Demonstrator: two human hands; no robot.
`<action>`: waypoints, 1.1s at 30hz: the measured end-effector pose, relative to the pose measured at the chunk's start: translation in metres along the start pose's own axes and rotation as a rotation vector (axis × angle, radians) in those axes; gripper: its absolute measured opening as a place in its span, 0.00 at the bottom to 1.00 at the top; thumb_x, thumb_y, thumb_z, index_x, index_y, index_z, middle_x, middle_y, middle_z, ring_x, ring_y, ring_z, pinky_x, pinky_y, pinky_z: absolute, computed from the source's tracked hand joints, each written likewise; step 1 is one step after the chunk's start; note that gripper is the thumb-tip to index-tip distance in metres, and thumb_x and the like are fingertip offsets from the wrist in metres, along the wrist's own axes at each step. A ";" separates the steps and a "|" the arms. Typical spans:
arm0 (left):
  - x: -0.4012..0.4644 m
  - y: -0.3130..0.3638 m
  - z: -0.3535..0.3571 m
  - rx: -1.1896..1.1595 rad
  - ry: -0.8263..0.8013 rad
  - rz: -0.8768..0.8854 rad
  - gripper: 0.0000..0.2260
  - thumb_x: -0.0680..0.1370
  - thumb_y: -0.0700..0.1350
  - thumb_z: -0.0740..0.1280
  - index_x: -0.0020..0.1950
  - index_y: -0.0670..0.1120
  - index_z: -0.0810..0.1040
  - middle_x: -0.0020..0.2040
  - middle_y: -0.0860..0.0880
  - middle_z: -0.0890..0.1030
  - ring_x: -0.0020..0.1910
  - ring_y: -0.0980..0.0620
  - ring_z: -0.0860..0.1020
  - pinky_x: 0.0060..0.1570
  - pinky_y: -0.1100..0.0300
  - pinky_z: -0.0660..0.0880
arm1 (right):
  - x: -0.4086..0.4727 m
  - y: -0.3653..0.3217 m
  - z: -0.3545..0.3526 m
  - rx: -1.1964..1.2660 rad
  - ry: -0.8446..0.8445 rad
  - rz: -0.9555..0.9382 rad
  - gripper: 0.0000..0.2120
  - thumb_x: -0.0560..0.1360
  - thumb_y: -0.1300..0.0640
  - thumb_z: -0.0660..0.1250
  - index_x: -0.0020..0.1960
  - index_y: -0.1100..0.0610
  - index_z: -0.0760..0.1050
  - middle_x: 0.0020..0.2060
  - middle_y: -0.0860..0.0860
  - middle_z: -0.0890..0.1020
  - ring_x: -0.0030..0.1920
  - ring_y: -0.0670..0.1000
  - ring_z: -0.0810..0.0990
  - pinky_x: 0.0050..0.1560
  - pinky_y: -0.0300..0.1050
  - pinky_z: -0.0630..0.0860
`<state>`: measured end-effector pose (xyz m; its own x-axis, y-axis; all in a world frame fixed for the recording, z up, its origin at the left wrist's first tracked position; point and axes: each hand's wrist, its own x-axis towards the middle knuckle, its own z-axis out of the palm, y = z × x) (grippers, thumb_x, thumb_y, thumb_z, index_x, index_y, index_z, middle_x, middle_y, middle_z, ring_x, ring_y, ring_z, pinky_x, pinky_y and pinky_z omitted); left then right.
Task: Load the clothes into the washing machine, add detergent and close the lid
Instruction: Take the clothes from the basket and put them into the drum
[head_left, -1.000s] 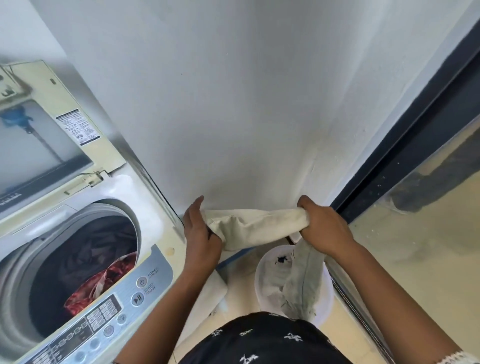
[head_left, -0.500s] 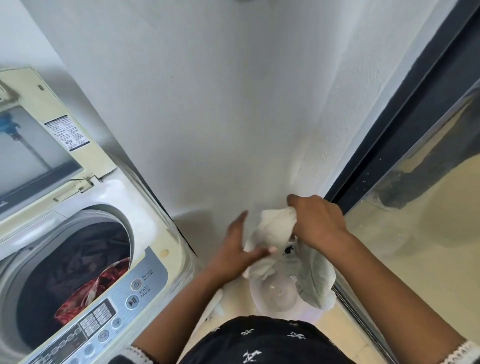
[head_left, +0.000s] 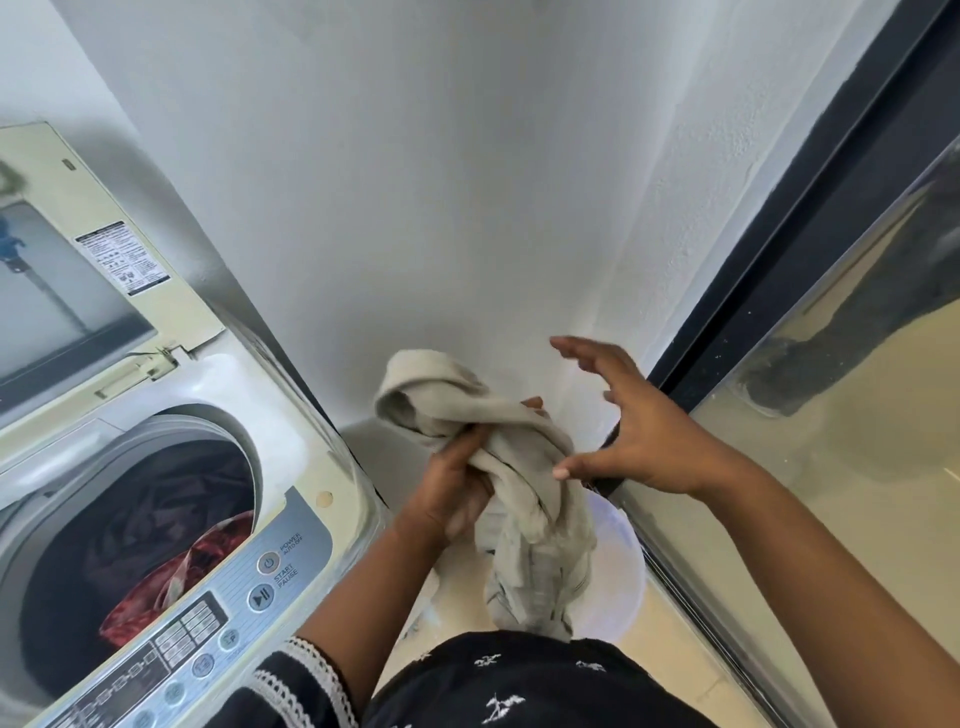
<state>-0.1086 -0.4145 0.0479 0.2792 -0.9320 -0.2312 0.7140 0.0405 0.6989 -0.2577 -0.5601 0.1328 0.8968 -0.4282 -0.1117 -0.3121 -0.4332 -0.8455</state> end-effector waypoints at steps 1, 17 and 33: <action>-0.001 0.003 -0.002 -0.071 0.000 0.014 0.24 0.74 0.53 0.70 0.64 0.39 0.80 0.67 0.40 0.77 0.68 0.44 0.75 0.68 0.49 0.71 | -0.001 0.010 0.006 -0.047 -0.056 0.060 0.55 0.57 0.47 0.85 0.73 0.30 0.55 0.73 0.39 0.62 0.74 0.41 0.61 0.72 0.46 0.65; -0.028 -0.015 -0.056 1.217 0.515 0.374 0.51 0.66 0.60 0.74 0.78 0.62 0.43 0.80 0.54 0.48 0.79 0.53 0.48 0.76 0.53 0.50 | 0.005 0.057 0.053 -0.788 0.122 0.246 0.32 0.70 0.60 0.68 0.72 0.47 0.64 0.56 0.52 0.71 0.58 0.55 0.71 0.39 0.45 0.69; -0.006 0.000 -0.007 0.141 0.567 0.291 0.10 0.73 0.52 0.70 0.54 0.54 0.82 0.50 0.47 0.84 0.50 0.45 0.82 0.44 0.51 0.78 | -0.011 0.027 0.033 -0.195 0.122 -0.053 0.56 0.57 0.37 0.82 0.76 0.38 0.54 0.74 0.41 0.57 0.76 0.46 0.55 0.75 0.56 0.63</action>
<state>-0.1055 -0.4059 0.0446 0.7714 -0.5539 -0.3132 0.4777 0.1790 0.8601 -0.2660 -0.5405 0.0938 0.8724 -0.4888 0.0039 -0.3314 -0.5973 -0.7303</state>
